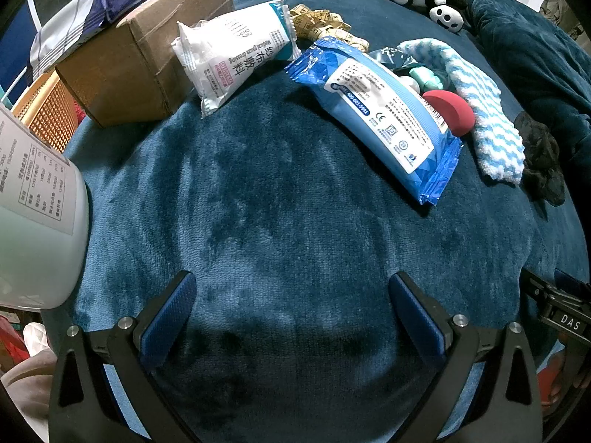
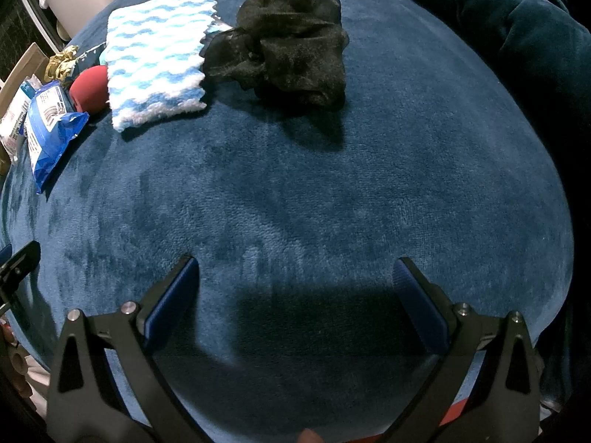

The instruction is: Organize soft objects

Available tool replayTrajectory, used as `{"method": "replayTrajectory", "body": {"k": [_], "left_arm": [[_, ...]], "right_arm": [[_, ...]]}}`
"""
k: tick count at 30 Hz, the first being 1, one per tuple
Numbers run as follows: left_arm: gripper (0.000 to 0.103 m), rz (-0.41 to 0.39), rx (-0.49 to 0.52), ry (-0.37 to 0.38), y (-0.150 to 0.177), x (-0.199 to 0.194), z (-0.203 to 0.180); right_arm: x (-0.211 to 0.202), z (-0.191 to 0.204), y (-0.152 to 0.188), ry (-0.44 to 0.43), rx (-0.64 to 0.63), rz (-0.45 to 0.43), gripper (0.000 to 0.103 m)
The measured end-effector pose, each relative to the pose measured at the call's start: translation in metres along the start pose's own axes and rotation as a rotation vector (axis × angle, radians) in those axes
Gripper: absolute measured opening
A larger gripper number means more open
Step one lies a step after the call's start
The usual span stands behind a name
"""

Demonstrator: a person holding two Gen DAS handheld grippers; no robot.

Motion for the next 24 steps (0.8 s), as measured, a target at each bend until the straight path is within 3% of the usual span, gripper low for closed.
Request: {"method": "replayTrajectory", "body": {"k": [24], "left_arm": [[0.103, -0.003, 0.001, 0.000, 0.0031, 0.0009, 0.0003]], "right_arm": [[-0.0049, 0.0017, -0.0001, 0.005, 0.005, 0.000, 0.103]]}}
Point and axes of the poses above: each gripper's, at about its wrist camera, not at the fingertips, and x roughly the way its jaws point, z to its left, y to its underside, the point moved 3 cm from there along x, roughly the way its jaws point, and after that the axes turned 8 degrees about -y, right-handed, at the moved point
